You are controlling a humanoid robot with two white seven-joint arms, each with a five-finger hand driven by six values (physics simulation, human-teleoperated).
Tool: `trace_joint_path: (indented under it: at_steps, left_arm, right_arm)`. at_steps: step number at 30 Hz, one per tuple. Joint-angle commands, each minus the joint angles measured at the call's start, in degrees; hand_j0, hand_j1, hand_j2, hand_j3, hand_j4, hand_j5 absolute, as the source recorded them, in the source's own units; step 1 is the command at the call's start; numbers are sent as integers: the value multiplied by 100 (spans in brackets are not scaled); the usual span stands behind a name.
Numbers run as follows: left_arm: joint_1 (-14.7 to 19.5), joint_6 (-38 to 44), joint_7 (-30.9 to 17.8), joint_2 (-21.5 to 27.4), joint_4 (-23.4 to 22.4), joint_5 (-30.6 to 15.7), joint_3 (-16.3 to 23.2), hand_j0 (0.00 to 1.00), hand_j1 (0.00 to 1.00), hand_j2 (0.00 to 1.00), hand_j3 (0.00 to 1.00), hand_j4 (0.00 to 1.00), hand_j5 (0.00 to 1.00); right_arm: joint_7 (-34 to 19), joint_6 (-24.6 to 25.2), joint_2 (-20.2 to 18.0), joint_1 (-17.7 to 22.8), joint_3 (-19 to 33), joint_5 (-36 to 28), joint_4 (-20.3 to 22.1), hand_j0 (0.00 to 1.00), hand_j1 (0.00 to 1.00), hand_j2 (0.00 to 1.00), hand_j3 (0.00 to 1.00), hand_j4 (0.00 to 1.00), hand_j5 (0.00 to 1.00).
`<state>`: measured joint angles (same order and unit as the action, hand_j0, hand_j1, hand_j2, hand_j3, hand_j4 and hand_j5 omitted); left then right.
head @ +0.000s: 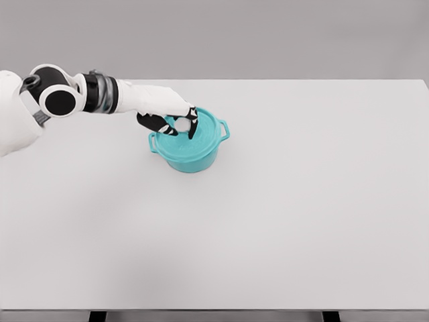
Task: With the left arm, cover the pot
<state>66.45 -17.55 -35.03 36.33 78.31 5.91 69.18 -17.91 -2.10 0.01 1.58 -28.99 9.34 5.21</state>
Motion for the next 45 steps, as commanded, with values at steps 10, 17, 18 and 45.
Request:
trace_joint_path:
  at_steps: [10, 17, 18, 45]
  left_arm:
    - [9, 23, 3, 15, -27, 6, 34, 58, 58, 58, 58, 58, 58]
    - [9, 41, 3, -47, -246, 24, 34, 58, 58, 58, 58, 58, 58]
    - [9, 41, 3, -56, -273, 33, 34, 58, 58, 58, 58, 58, 58]
    - [35, 93, 3, -179, -413, 50, 17, 76, 76, 76, 76, 76, 76]
  right_arm:
    - [-2, -1, -1, 0, -1, -2, 6, 100, 100, 100, 100, 100, 100]
    - [-2, -1, -1, 0, -1, -2, -3, 100, 100, 100, 100, 100, 100]
    - [-2, -1, -1, 0, -1, -2, -3, 100, 100, 100, 100, 100, 100]
    - [-2, -1, -1, 0, -1, -2, -3, 100, 100, 100, 100, 100, 100]
